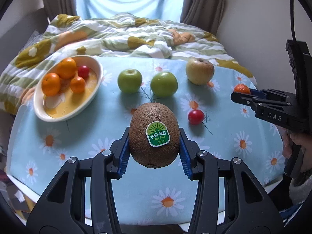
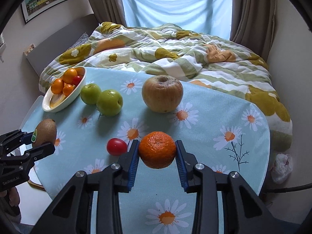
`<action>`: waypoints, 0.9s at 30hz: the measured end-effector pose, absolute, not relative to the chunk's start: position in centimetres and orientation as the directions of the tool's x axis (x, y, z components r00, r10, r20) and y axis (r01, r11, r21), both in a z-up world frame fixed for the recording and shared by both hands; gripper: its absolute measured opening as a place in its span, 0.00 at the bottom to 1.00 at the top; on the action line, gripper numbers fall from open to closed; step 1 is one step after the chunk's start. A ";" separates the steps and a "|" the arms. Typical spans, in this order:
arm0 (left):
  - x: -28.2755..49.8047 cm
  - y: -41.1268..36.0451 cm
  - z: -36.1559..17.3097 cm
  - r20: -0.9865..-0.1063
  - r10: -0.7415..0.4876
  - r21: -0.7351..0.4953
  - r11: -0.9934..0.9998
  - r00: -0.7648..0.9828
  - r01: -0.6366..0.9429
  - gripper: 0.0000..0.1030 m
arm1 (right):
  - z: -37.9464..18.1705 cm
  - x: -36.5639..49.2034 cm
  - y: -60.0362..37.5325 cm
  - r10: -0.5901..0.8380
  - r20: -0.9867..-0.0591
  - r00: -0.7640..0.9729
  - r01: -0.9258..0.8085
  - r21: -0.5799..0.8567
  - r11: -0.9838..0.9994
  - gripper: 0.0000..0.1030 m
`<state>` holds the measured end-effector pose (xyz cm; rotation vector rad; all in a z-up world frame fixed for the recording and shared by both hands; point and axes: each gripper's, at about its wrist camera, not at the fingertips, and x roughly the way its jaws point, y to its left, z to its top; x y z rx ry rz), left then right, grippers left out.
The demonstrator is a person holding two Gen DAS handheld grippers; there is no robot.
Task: Organize fruits
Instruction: 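Carry the kiwi into the bowl and open the left gripper while the right carries the tangerine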
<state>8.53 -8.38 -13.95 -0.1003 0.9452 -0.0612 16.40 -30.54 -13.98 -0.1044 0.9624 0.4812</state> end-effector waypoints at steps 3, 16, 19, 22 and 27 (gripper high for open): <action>8.7 -6.9 -12.7 -0.793 -0.083 -0.115 0.993 0.604 -0.016 0.49 | -12.7 16.4 -29.3 0.363 -0.801 0.477 -0.464 0.121 0.878 0.32; 10.1 1.2 -10.6 -0.782 -0.042 -0.102 0.993 0.621 -0.061 0.49 | -9.6 17.2 -21.5 0.420 -0.772 0.476 -0.515 0.142 0.845 0.32; 10.5 3.3 -10.9 -0.789 -0.056 -0.114 0.992 0.612 -0.055 0.49 | -9.6 17.3 -19.0 0.429 -0.774 0.466 -0.521 0.152 0.840 0.32; 11.1 5.2 -11.3 -0.795 -0.068 -0.116 0.992 0.602 -0.042 0.49 | -9.7 17.2 -16.8 0.434 -0.776 0.457 -0.516 0.167 0.840 0.32; 12.3 8.3 -12.3 -0.809 -0.088 -0.116 0.993 0.581 -0.011 0.49 | -9.9 17.1 -13.4 0.431 -0.784 0.447 -0.501 0.180 0.847 0.32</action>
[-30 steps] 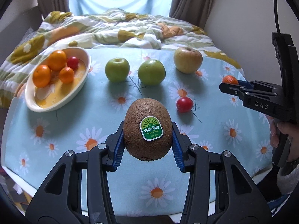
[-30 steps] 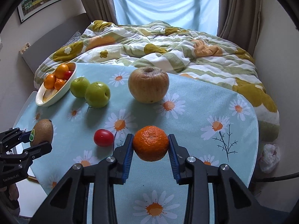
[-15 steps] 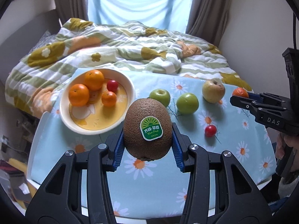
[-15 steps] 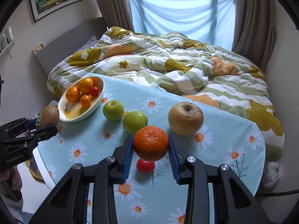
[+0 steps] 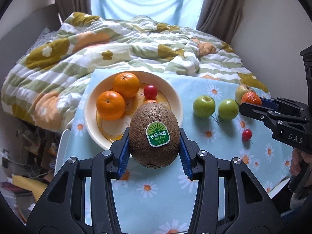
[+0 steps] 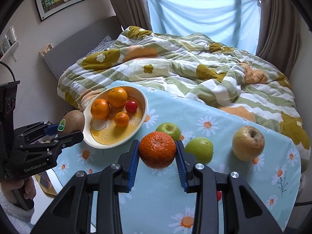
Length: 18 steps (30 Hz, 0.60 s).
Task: Organize fruits
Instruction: 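Carry the kiwi into the bowl and open the left gripper while the right carries the tangerine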
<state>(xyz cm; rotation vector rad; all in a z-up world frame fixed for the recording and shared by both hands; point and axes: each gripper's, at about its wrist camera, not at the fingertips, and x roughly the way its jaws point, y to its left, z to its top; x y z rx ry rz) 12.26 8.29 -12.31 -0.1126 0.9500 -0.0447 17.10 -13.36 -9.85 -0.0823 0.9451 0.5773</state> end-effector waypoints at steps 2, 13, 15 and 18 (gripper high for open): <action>12.9 9.4 -12.9 -0.817 -0.095 -0.112 0.994 0.568 0.006 0.49 | -9.9 17.1 -12.2 0.426 -0.787 0.445 -0.488 0.186 0.853 0.32; 16.2 13.2 -17.2 -0.864 -0.179 -0.118 0.981 0.470 0.157 0.49 | -11.1 17.8 -7.9 0.354 -0.813 0.461 -0.386 0.176 0.906 0.32; 16.6 13.5 -17.8 -0.871 -0.200 -0.127 0.974 0.449 0.188 0.49 | -11.5 17.9 -7.5 0.340 -0.819 0.462 -0.363 0.176 0.915 0.32; 17.2 13.6 -18.5 -0.881 -0.214 -0.125 0.965 0.423 0.229 0.49 | -12.0 18.0 -7.1 0.319 -0.826 0.464 -0.332 0.172 0.928 0.32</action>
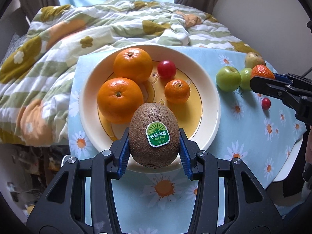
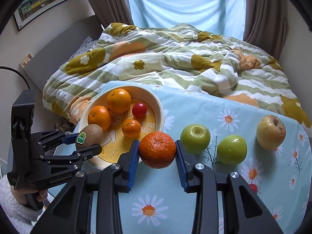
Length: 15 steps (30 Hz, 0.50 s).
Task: Organize fruits
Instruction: 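Carry the kiwi into the bowl and open the left gripper while the right carries the tangerine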
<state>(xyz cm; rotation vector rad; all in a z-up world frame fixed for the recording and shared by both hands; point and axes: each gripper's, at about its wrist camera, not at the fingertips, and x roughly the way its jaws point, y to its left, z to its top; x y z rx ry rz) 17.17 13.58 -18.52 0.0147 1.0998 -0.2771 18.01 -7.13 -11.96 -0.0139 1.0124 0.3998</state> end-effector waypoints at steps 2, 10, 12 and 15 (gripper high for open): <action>17.5 13.5 -19.0 -0.889 -0.218 -0.121 0.960 0.404 0.253 0.49 | -12.1 17.9 -6.9 0.307 -0.830 0.465 -0.312 0.171 0.935 0.32; 17.7 13.1 -19.6 -0.902 -0.220 -0.098 0.943 0.373 0.319 0.58 | -12.2 17.4 -6.9 0.269 -0.840 0.472 -0.251 0.165 0.954 0.32; 17.6 13.2 -19.1 -0.895 -0.222 -0.097 0.944 0.387 0.316 0.91 | -12.1 17.3 -6.8 0.265 -0.840 0.474 -0.247 0.163 0.955 0.32; 17.1 13.7 -18.0 -0.875 -0.243 -0.119 0.947 0.420 0.300 1.00 | -12.0 17.2 -6.8 0.267 -0.840 0.473 -0.249 0.163 0.955 0.32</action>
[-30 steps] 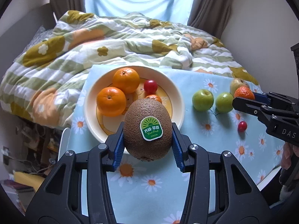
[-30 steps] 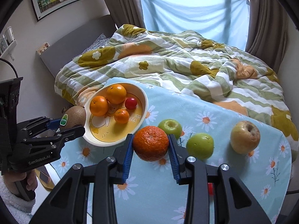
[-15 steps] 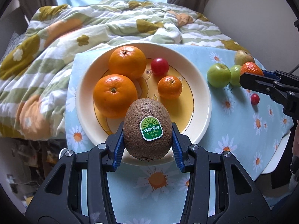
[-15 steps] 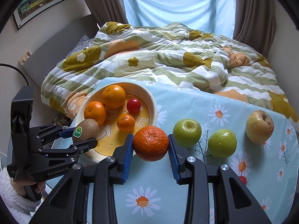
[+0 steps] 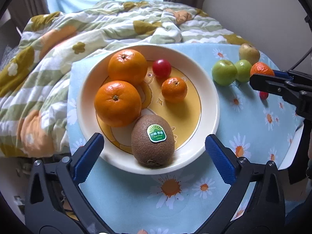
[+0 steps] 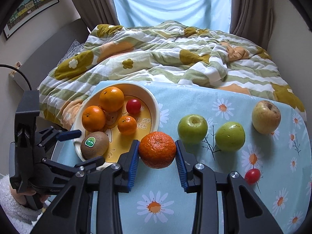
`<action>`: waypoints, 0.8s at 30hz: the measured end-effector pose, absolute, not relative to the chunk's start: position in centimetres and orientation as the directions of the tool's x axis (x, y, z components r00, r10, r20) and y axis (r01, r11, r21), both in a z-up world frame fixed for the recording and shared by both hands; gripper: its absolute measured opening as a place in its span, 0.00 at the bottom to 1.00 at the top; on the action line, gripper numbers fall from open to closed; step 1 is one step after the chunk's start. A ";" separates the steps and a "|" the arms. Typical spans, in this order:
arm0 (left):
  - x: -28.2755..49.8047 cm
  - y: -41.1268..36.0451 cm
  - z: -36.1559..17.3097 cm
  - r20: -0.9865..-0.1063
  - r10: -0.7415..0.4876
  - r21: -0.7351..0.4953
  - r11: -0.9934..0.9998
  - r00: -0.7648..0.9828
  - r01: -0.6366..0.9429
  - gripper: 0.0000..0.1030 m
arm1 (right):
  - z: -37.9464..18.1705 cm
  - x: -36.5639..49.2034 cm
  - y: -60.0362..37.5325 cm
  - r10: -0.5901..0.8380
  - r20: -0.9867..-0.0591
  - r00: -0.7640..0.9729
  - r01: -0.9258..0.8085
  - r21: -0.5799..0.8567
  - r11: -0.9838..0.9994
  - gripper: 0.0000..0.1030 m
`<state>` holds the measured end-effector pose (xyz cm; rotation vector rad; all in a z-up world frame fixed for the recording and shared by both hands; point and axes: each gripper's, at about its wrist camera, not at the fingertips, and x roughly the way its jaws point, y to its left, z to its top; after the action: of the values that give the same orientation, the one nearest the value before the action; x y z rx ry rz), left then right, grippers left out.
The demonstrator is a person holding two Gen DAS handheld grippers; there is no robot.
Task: Organize fruits
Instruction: 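Carry the kiwi into the bowl and open the left gripper while the right carries the tangerine, then lower the tangerine into the bowl beside the kiwi and open the right gripper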
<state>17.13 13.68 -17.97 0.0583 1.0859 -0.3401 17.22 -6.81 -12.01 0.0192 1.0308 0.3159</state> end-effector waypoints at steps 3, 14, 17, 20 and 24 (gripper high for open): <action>16.8 14.2 -17.3 -0.874 -0.238 -0.130 0.954 0.423 0.269 1.00 | -11.9 17.3 -6.7 0.276 -0.840 0.468 -0.265 0.165 0.950 0.32; 14.4 15.6 -15.3 -0.873 -0.175 -0.133 0.983 0.455 0.123 1.00 | -11.7 19.5 -4.6 0.366 -0.842 0.395 -0.411 0.194 0.891 0.32; 13.9 15.8 -15.3 -0.876 -0.153 -0.129 0.988 0.457 0.082 1.00 | -12.3 19.9 -3.6 0.391 -0.848 0.358 -0.454 0.208 0.866 0.32; 13.3 16.1 -15.4 -0.877 -0.140 -0.138 0.990 0.459 0.038 1.00 | -13.2 20.2 -2.3 0.405 -0.858 0.315 -0.495 0.215 0.842 0.32; 12.6 16.3 -15.7 -0.883 -0.106 -0.118 0.993 0.458 0.002 1.00 | -14.5 20.5 -0.9 0.419 -0.869 0.264 -0.533 0.231 0.814 0.32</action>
<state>12.64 16.34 -15.66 -0.1054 1.0939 -0.0665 20.49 -0.91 -14.45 -0.1160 1.1336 0.6457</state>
